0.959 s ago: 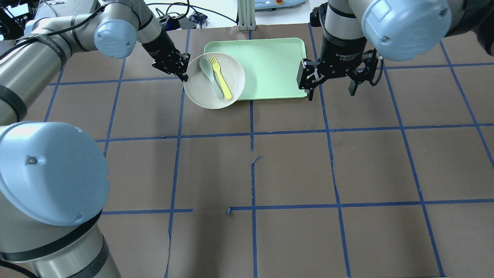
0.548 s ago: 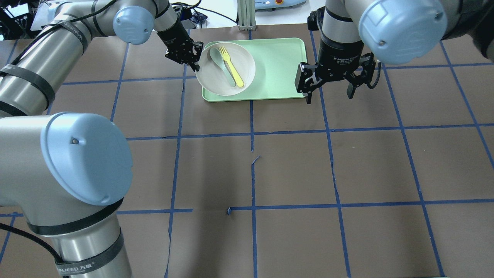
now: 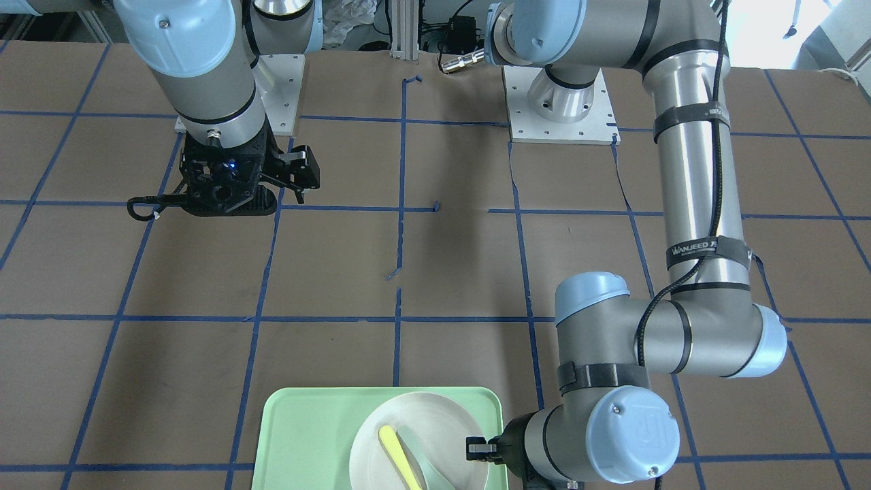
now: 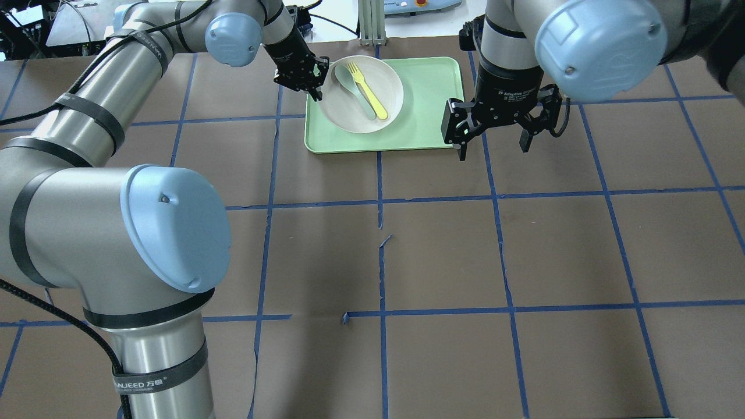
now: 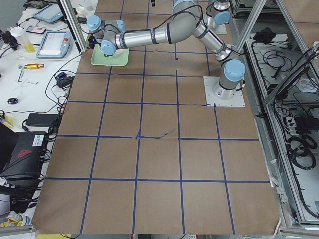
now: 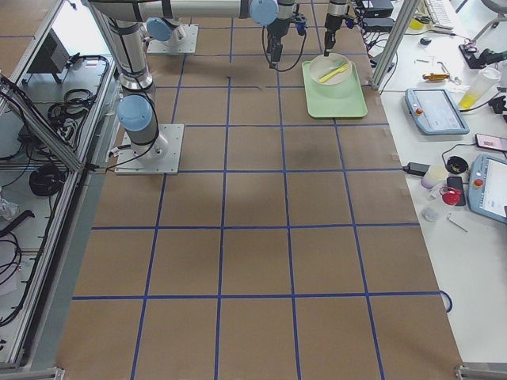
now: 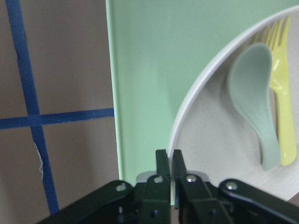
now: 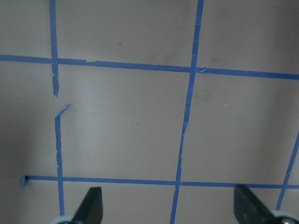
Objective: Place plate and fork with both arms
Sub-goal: 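Carry the plate with the left gripper onto the light green tray, then release the plate and raise the left gripper while the right gripper moves over the plate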
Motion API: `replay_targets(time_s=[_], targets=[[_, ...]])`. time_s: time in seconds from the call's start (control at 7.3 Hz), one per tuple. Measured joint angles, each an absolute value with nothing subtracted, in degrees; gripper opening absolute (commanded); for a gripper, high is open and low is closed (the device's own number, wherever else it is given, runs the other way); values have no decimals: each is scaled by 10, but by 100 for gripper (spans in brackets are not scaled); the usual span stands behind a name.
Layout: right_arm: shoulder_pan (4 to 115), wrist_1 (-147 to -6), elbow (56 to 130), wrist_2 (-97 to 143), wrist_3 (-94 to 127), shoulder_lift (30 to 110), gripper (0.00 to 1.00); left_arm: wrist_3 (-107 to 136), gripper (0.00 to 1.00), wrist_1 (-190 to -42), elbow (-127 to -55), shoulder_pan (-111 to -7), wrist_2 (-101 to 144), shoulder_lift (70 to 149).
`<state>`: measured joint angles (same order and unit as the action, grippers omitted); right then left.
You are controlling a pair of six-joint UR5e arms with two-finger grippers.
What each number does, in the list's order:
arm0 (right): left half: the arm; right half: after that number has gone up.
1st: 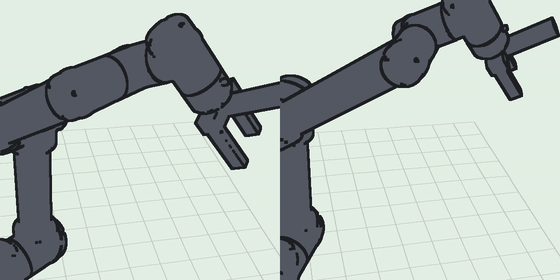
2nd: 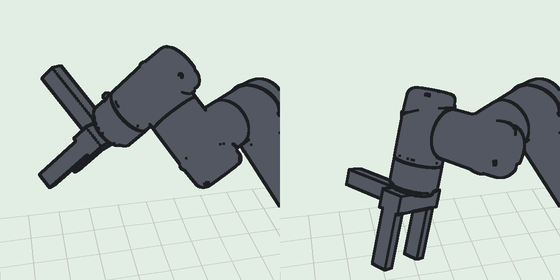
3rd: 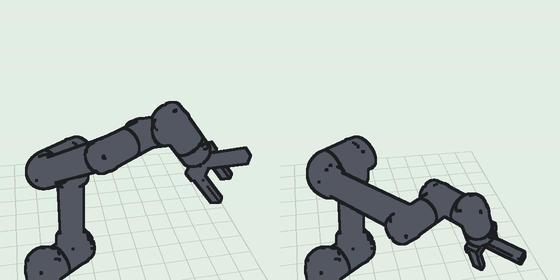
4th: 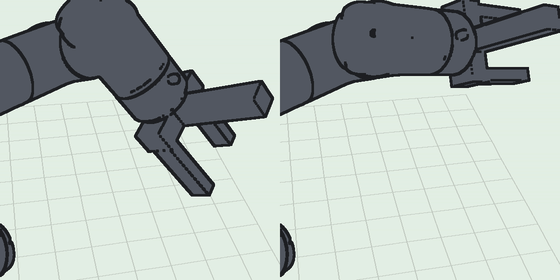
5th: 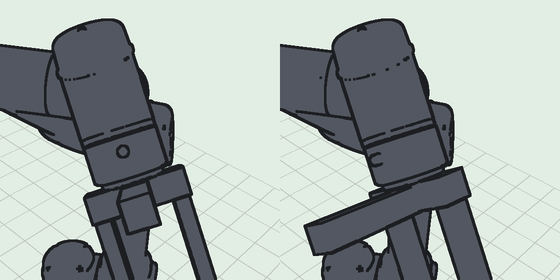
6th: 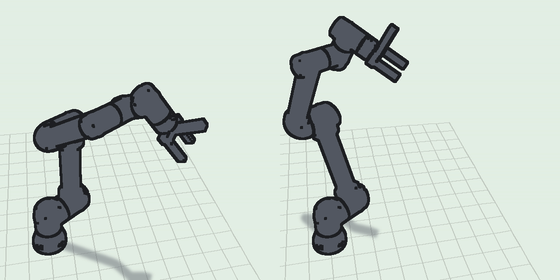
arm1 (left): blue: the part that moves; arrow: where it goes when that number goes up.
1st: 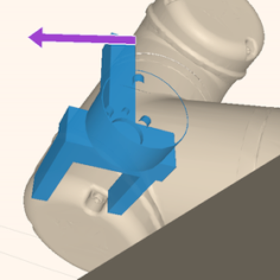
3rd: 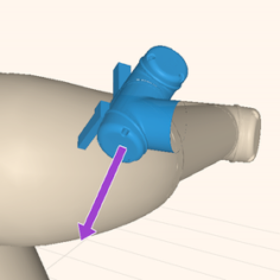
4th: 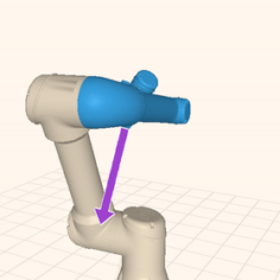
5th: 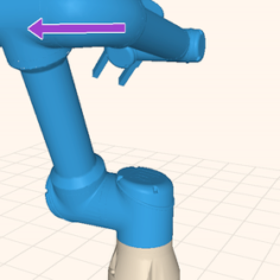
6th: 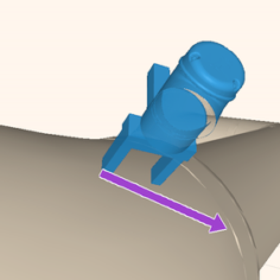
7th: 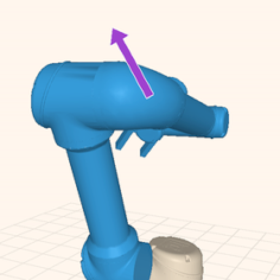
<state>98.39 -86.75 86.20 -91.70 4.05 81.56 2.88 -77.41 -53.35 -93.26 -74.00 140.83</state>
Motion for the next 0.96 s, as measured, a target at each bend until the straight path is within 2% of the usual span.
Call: replay_targets(time_s=[0.55,0.68,0.96], targets=[[986,-868,862,-917,41,816,100,41,1,-747,-533,-945,-718,1425],[986,-868,862,-917,42,816,100,32,43,-746,-537,-949,-719,1427],[986,-869,861,-917,42,816,100,19,68,-744,-542,-953,-723,1426]])
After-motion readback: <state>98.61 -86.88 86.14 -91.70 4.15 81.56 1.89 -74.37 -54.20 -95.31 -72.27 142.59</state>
